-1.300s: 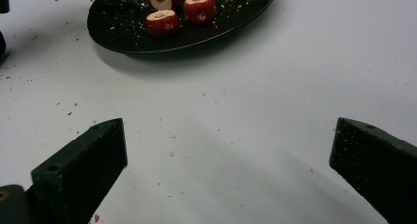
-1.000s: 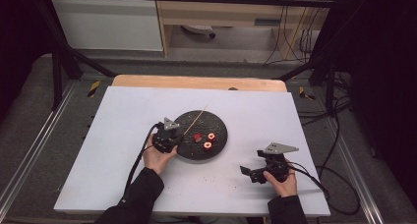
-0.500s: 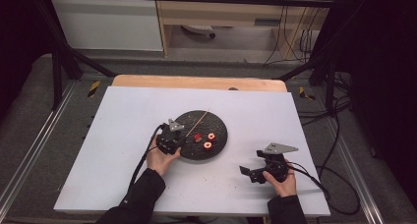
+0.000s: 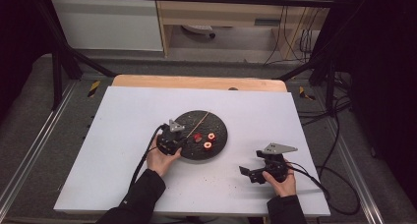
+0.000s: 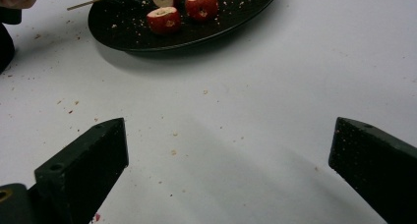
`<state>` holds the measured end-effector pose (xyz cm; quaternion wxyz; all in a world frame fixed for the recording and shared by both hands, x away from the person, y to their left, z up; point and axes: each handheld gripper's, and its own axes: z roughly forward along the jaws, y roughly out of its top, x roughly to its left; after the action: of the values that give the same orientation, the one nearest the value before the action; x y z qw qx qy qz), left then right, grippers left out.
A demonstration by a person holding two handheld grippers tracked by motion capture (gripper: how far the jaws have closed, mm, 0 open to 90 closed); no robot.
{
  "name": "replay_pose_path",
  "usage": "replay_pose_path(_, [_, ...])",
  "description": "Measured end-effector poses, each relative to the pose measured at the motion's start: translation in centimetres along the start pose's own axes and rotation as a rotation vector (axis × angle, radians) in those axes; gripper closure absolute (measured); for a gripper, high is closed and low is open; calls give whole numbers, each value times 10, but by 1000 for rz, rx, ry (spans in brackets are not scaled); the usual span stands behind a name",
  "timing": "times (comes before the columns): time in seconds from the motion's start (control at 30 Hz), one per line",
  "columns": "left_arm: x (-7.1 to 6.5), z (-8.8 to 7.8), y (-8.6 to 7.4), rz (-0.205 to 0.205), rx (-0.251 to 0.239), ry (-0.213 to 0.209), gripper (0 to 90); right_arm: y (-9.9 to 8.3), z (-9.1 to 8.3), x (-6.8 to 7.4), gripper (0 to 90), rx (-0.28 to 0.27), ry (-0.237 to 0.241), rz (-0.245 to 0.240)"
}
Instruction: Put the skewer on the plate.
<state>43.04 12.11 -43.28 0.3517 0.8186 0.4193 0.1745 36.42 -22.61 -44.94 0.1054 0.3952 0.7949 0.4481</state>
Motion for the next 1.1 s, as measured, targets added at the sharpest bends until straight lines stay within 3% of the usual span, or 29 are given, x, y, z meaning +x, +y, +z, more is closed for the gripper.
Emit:
replay_pose_path(0.3, [3, -18, -5, 49, -35, -61, 674, 0, -1, 0, 23, -3, -1, 4])
replay_pose_path(0.63, [13, -39, -16, 95, -58, -148, 407, 0, 0, 0, 23, -1, -2, 1])
replay_pose_path(0.9, [22, -54, -33, 116, -52, -135, 207, 0, 0, 0, 22, -1, -2, 2])
replay_pose_path(1.1, [33, -66, -50, 99, -77, -135, 124, 0, 0, 0, 21, 2, -2, 2])
